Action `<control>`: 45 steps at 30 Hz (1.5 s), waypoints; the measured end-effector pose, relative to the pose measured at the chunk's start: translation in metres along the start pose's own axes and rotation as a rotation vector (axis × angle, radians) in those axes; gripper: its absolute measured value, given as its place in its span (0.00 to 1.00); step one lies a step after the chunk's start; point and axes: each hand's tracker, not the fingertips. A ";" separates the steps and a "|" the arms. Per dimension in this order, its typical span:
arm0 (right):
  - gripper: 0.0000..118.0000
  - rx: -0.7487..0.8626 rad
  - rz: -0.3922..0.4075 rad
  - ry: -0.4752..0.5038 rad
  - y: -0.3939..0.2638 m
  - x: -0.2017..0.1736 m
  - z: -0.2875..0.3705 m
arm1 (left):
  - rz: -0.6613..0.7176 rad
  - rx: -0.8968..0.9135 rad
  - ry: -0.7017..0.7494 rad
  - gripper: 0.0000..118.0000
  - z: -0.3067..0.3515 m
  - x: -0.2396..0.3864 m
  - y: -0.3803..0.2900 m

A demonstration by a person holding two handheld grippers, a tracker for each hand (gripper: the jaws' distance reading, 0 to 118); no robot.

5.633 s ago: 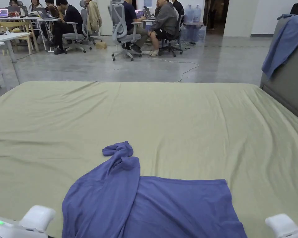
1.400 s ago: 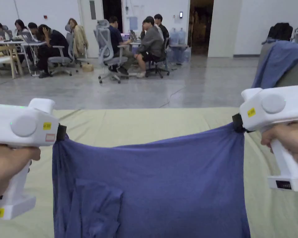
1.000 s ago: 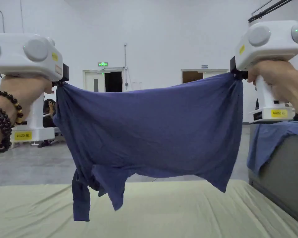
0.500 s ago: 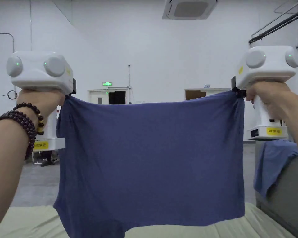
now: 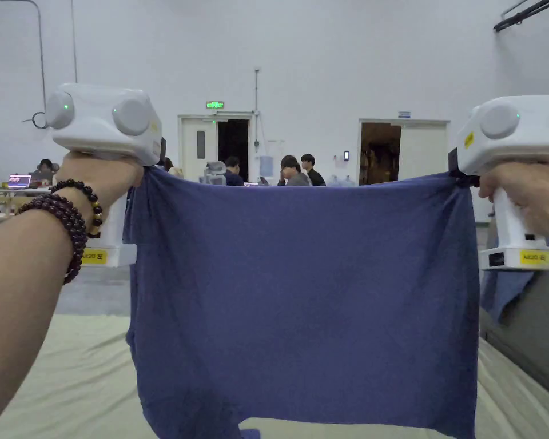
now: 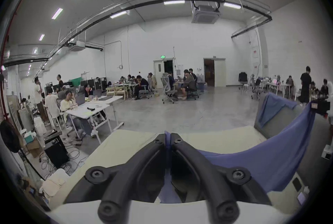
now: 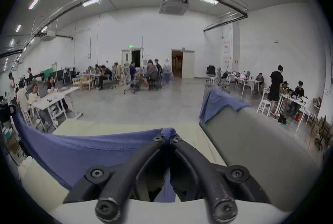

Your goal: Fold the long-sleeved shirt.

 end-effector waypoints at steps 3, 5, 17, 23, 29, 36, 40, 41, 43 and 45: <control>0.00 -0.099 -0.014 0.026 -0.065 -0.004 -0.020 | -0.008 -0.098 -0.020 0.01 -0.009 0.006 -0.068; 0.00 -0.165 -0.021 0.028 -0.108 -0.007 -0.035 | -0.038 -0.152 -0.014 0.01 -0.014 0.011 -0.111; 0.00 -0.394 -0.024 0.047 -0.273 -0.023 -0.060 | 0.012 -0.318 -0.054 0.01 -0.014 0.006 -0.251; 0.00 -0.421 0.129 0.071 -0.291 -0.014 0.000 | 0.017 -0.334 -0.080 0.01 0.052 -0.013 -0.269; 0.00 -0.456 0.169 0.223 -0.387 0.013 0.094 | 0.007 -0.394 -0.186 0.01 0.152 -0.044 -0.368; 0.00 -0.711 0.229 0.303 -0.522 0.046 0.161 | -0.025 -0.762 -0.310 0.01 0.247 -0.062 -0.500; 0.00 -0.913 0.264 0.335 -0.585 0.045 0.156 | -0.048 -0.935 -0.347 0.01 0.249 -0.059 -0.556; 0.00 -0.946 0.291 0.334 -0.596 0.042 0.154 | -0.053 -0.948 -0.328 0.01 0.246 -0.056 -0.564; 0.00 -0.986 0.318 0.347 -0.612 0.036 0.145 | -0.083 -0.953 -0.331 0.01 0.237 -0.053 -0.577; 0.00 -0.971 0.303 0.324 -0.615 0.033 0.142 | -0.085 -0.957 -0.320 0.01 0.231 -0.051 -0.581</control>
